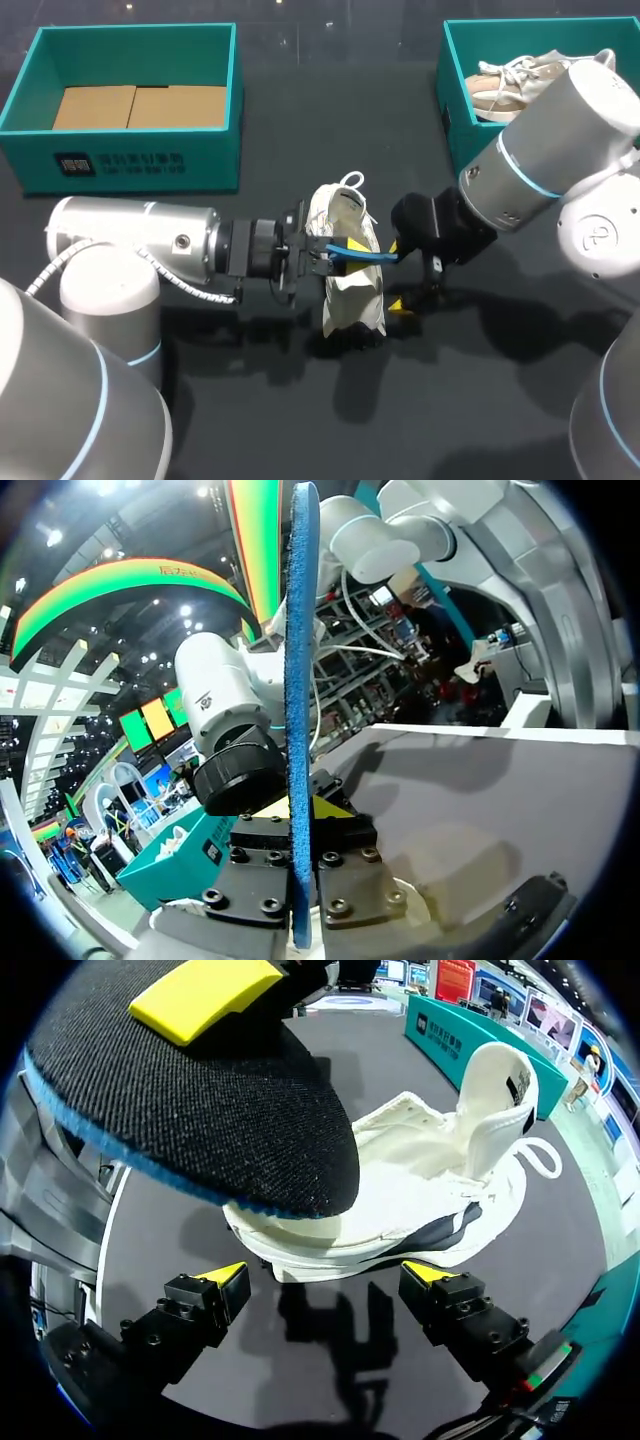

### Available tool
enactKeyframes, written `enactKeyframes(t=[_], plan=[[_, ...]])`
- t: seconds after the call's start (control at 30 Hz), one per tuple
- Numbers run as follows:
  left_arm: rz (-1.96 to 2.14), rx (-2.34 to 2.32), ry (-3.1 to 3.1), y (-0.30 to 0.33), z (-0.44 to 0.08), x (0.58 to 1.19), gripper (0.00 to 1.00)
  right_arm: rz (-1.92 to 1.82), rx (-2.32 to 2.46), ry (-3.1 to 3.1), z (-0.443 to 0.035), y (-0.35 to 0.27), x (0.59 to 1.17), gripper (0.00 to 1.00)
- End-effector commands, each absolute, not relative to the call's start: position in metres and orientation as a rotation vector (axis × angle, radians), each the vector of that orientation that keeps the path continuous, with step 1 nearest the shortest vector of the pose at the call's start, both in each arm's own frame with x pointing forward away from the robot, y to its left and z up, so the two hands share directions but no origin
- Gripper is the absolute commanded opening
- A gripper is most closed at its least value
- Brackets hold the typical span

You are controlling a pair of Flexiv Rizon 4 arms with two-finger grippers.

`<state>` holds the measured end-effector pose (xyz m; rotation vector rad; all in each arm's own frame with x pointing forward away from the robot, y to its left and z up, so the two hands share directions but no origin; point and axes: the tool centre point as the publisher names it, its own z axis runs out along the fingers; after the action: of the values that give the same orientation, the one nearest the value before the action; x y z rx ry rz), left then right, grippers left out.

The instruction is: Take the shoe out of the shoebox, open the shoe tongue, remove and reinsert the insole, then place the shoe into the shoebox

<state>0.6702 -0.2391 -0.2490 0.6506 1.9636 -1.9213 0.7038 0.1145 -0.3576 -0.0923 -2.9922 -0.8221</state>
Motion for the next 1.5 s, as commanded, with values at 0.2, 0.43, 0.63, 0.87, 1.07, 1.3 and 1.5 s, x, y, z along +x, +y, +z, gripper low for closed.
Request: enactKeyframes(t=[0.2,0.43,0.63,0.87,1.07,1.3,1.5], plan=[[-1.915,0.642,1.968,-0.240,-0.251,0.670,0.00,-0.809,-0.089,-2.998,-0.359,0.117,0.703,1.00],[-1.939,0.640,1.997,-0.246,-0.250,0.664,0.00,-0.807,-0.089,-2.991,-0.360,0.118,0.702,1.00],[-1.931,0.601,2.015,-0.251,-0.255,0.671,0.00,-0.807,-0.089,-2.991,-0.360,0.118,0.702,1.00],[-1.927,0.572,2.043,-0.256,-0.262,0.673,0.00,-0.807,-0.089,-2.991,-0.360,0.118,0.702,1.00],[-1.936,0.571,2.046,-0.259,-0.268,0.677,0.00,-0.807,-0.089,-2.991,-0.360,0.118,0.702,1.00],[-1.936,0.540,2.060,-0.258,-0.275,0.685,0.00,-0.807,-0.089,-2.991,-0.360,0.118,0.702,1.00],[-1.947,0.510,2.063,-0.253,-0.277,0.691,0.00,-0.807,-0.089,-2.991,-0.360,0.118,0.702,1.00]])
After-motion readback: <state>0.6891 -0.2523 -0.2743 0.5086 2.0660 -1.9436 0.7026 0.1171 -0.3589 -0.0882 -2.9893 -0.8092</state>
